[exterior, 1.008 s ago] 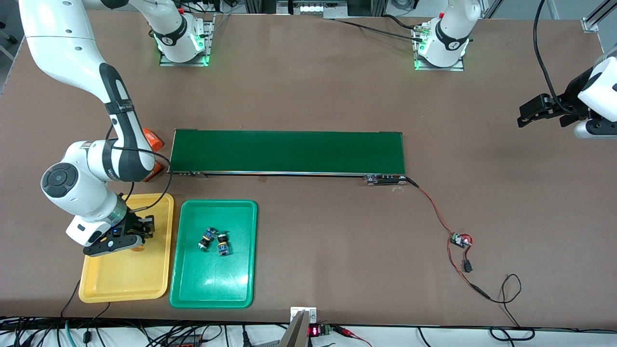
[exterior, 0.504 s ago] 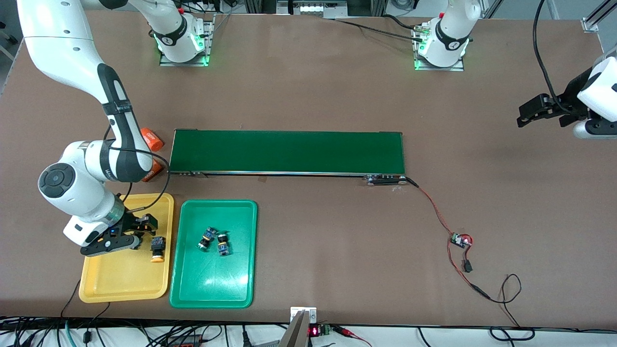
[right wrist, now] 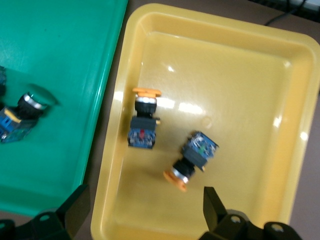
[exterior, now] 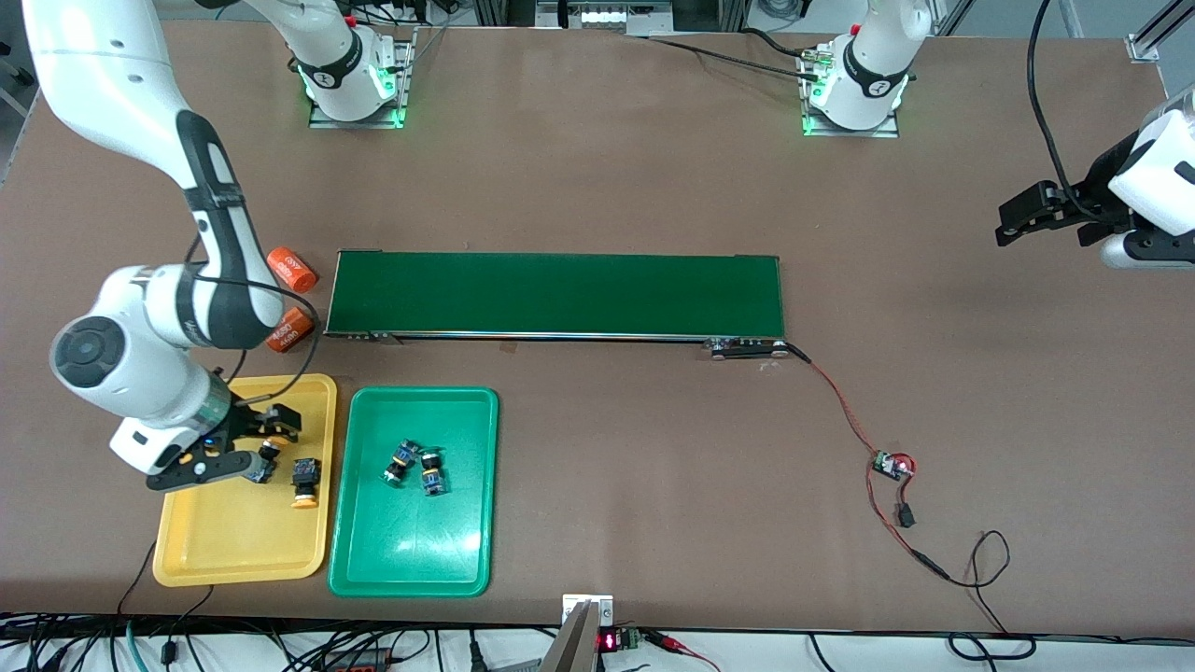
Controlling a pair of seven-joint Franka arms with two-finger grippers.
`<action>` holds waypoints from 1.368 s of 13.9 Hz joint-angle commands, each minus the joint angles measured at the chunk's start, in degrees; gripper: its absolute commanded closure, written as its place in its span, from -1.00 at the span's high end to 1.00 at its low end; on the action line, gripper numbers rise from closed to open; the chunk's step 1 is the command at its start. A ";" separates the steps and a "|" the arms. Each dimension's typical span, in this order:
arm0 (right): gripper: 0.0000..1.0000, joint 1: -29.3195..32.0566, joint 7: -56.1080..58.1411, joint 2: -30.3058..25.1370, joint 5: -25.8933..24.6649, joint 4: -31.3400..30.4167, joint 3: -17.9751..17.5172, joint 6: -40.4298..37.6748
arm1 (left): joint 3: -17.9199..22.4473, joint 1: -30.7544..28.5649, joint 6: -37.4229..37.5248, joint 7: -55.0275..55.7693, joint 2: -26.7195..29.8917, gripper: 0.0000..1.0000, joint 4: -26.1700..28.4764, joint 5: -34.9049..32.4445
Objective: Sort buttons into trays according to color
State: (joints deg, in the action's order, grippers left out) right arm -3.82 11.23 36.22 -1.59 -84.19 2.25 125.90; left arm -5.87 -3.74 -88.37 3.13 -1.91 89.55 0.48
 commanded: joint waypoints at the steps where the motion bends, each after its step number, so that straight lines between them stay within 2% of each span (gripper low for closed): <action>1: 1.00 1.44 0.55 -7.81 0.71 -0.72 -0.41 -12.04 | -0.02 0.23 -0.13 -0.32 0.76 1.00 -0.17 -1.36; 5: 1.00 1.09 0.46 -15.37 0.53 -0.63 1.00 -26.11 | 0.07 0.14 -0.04 -0.67 0.94 1.00 -0.25 -1.36; 9: 1.00 0.48 0.38 -24.16 -0.17 -0.80 0.82 -36.93 | 0.25 0.05 0.40 -0.84 0.85 1.00 -0.61 -1.36; 12: 1.00 0.21 0.20 -30.66 -0.52 -4.91 0.56 -40.90 | 0.16 0.05 0.57 -0.76 1.11 1.00 -0.61 -1.27; 15: 1.00 0.65 -0.24 -37.70 -0.61 -13.79 0.47 -38.81 | 0.16 0.05 0.22 -0.76 1.11 1.00 -0.96 -1.19; 19: 1.00 0.91 -0.41 -35.00 -0.61 -13.55 0.65 -37.92 | 0.16 0.05 -0.13 -0.41 1.03 1.00 -0.96 -1.19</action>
State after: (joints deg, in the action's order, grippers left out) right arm -3.26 11.18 0.43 -1.72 -96.95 2.95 87.04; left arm -5.79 -3.78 -88.50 3.13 -1.13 89.09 0.26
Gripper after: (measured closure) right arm 0.000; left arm 0.000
